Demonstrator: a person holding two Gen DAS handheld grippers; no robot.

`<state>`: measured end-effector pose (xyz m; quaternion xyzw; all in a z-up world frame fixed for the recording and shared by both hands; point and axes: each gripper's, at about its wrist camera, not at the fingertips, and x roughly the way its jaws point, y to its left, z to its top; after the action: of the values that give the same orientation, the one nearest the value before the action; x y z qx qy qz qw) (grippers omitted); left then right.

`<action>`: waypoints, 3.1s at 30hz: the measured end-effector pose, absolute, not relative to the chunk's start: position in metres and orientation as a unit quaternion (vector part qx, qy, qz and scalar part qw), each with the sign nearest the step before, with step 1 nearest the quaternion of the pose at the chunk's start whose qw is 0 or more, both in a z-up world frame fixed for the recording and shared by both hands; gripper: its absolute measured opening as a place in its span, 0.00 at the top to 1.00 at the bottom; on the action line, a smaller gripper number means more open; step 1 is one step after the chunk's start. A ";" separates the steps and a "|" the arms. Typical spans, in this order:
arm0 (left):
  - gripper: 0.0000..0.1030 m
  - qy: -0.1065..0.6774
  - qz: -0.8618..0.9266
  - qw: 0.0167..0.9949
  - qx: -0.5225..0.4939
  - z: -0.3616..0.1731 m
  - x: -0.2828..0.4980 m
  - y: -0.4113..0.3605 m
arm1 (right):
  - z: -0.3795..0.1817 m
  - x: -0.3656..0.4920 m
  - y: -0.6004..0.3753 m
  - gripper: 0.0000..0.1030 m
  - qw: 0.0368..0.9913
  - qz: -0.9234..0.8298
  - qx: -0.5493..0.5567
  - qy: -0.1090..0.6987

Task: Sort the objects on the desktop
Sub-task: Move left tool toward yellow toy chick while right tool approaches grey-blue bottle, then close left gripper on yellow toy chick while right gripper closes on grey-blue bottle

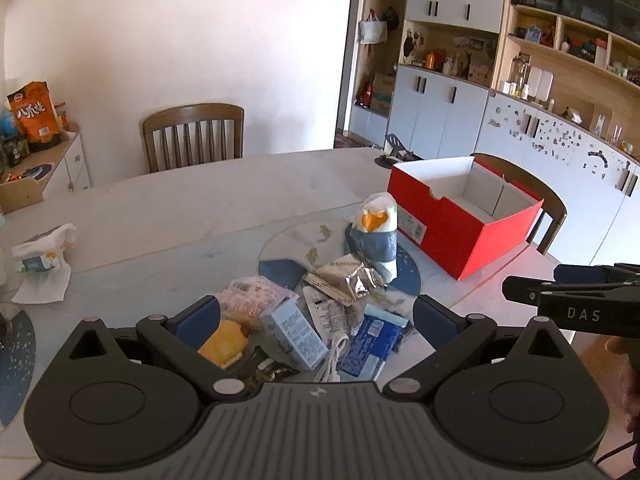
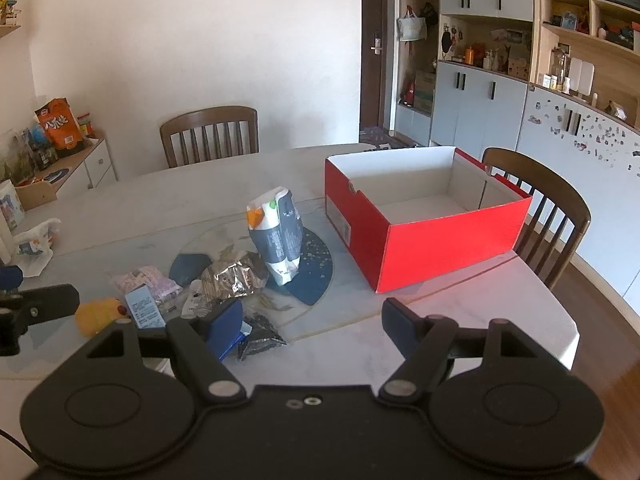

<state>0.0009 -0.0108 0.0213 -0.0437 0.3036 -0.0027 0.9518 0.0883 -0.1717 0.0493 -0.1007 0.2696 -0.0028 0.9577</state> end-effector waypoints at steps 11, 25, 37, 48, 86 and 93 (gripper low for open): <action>0.00 0.312 0.004 0.949 -0.049 0.009 0.015 0.006 | 0.043 0.113 -0.164 0.26 0.957 0.012 -0.107 0.268; 0.00 0.336 0.050 0.939 -0.053 -0.027 0.043 0.048 | 0.039 0.150 -0.154 0.26 0.959 0.008 -0.115 0.259; 0.00 0.376 0.057 0.924 -0.033 -0.068 0.065 0.068 | 0.024 0.190 -0.144 0.26 0.955 0.003 -0.135 0.262; 0.00 0.395 0.059 0.916 -0.029 -0.089 0.074 0.072 | 0.006 0.222 -0.135 0.26 0.950 -0.002 -0.158 0.270; 0.38 0.403 0.061 0.913 -0.036 -0.101 0.085 0.070 | -0.010 0.272 -0.128 0.61 0.944 -0.022 -0.184 0.273; 0.41 0.402 0.060 0.912 -0.048 -0.100 0.084 0.072 | -0.008 0.270 -0.128 0.79 0.942 -0.031 -0.186 0.276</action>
<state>0.0838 0.0722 -0.1002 -0.0480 0.4021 0.0602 0.9123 0.2705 -0.1284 -0.0085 -0.1861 0.2761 -0.0314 0.9424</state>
